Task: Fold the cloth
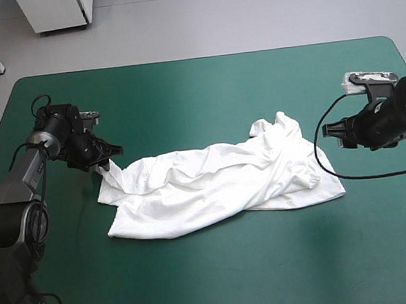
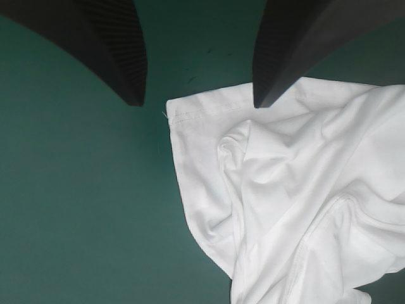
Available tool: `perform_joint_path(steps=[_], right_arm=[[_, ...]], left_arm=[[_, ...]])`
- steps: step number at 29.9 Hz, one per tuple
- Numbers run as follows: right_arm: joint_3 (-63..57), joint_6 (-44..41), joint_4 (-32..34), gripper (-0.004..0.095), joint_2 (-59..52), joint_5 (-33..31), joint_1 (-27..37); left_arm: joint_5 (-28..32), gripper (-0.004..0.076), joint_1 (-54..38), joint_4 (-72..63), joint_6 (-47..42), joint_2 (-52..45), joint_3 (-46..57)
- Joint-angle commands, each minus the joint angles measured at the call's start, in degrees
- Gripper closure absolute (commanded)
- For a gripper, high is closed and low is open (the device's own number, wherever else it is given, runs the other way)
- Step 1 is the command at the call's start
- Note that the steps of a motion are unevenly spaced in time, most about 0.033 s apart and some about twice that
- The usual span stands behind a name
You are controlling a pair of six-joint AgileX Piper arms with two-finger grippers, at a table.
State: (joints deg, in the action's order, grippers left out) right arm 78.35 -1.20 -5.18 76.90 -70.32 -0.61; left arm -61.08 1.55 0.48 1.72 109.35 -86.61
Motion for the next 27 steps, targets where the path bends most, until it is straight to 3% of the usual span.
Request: perform_joint_path(steps=[1, 8, 12, 14, 17, 27], right_arm=[[1.8, 0.2, -0.2, 0.0417, -1.0, 1.5, -0.2], [1.8, 0.2, -0.2, 0.0421, -1.0, 1.4, -0.2], [1.8, 0.2, -0.2, 0.0421, -0.9, 1.5, -0.2], [1.8, 0.2, -0.2, 0.0421, -0.9, 1.7, -0.2], [1.8, 0.0, -0.2, 0.0422, -0.9, 1.9, -0.2], [1.5, 0.1, 0.4, 0.0419, 7.9, 1.5, -1.8]], left_arm=[[1.3, 0.0331, 0.0, 0.7, -0.9, -1.1, -3.4], [0.4, 0.0398, 0.0, -3.0, -0.9, 3.2, -6.5], [0.1, 0.0475, 0.0, -3.5, -0.9, 4.1, -6.5], [0.3, 0.0537, 0.0, -3.5, -0.9, 4.2, -6.5], [0.3, 0.0727, 0.0, -2.5, -0.9, 4.2, -6.5], [0.7, 0.0746, 0.0, -2.4, -0.9, 4.2, -6.5]])
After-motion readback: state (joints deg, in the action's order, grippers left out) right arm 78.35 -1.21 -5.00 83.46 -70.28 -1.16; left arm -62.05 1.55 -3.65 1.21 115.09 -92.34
